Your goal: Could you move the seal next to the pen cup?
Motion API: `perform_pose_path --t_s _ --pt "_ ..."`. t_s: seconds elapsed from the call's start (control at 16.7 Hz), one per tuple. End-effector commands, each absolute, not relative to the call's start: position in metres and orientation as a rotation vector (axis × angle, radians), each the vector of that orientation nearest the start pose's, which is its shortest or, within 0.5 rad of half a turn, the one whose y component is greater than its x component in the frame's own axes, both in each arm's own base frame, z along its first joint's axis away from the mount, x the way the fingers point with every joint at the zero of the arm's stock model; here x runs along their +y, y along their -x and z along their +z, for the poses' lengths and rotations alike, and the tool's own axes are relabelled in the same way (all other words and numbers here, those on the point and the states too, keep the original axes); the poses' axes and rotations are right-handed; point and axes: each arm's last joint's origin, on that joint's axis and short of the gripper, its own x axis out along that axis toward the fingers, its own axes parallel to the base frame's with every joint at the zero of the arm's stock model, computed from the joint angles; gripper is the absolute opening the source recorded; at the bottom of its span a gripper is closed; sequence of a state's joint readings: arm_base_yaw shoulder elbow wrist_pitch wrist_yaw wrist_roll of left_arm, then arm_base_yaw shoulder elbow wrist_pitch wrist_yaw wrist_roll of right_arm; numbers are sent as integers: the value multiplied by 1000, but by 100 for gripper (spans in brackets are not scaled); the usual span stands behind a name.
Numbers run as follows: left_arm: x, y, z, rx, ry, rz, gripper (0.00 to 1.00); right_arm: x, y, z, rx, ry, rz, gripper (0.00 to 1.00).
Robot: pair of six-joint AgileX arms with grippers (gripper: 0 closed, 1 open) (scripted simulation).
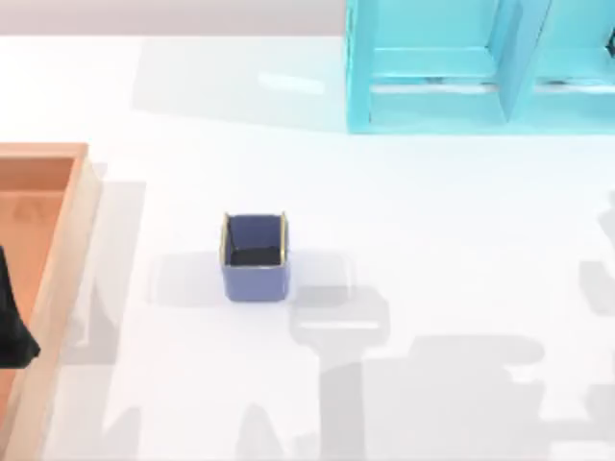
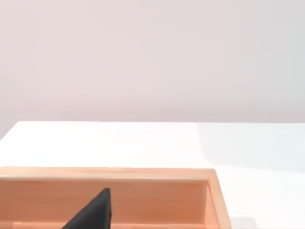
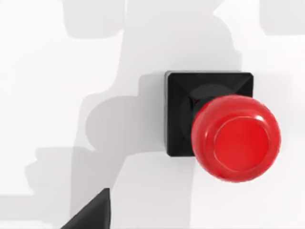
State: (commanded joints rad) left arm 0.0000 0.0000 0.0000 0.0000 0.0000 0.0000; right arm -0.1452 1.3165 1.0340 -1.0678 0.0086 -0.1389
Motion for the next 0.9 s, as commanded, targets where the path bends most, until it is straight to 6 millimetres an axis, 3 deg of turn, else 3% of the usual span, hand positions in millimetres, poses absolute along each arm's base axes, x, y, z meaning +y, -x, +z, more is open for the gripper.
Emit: perform_pose_path --t_s 0.36,0.72,0.9 --pt "-1 -106 160 0 0 0 100 -45 -269 250 1566 -7 -9 100" --pt "-1 -106 160 0 0 0 100 -44 -270 249 1569 -5 -6 100" --pt "-1 -106 160 0 0 0 100 -45 -272 230 1574 -8 -7 100"
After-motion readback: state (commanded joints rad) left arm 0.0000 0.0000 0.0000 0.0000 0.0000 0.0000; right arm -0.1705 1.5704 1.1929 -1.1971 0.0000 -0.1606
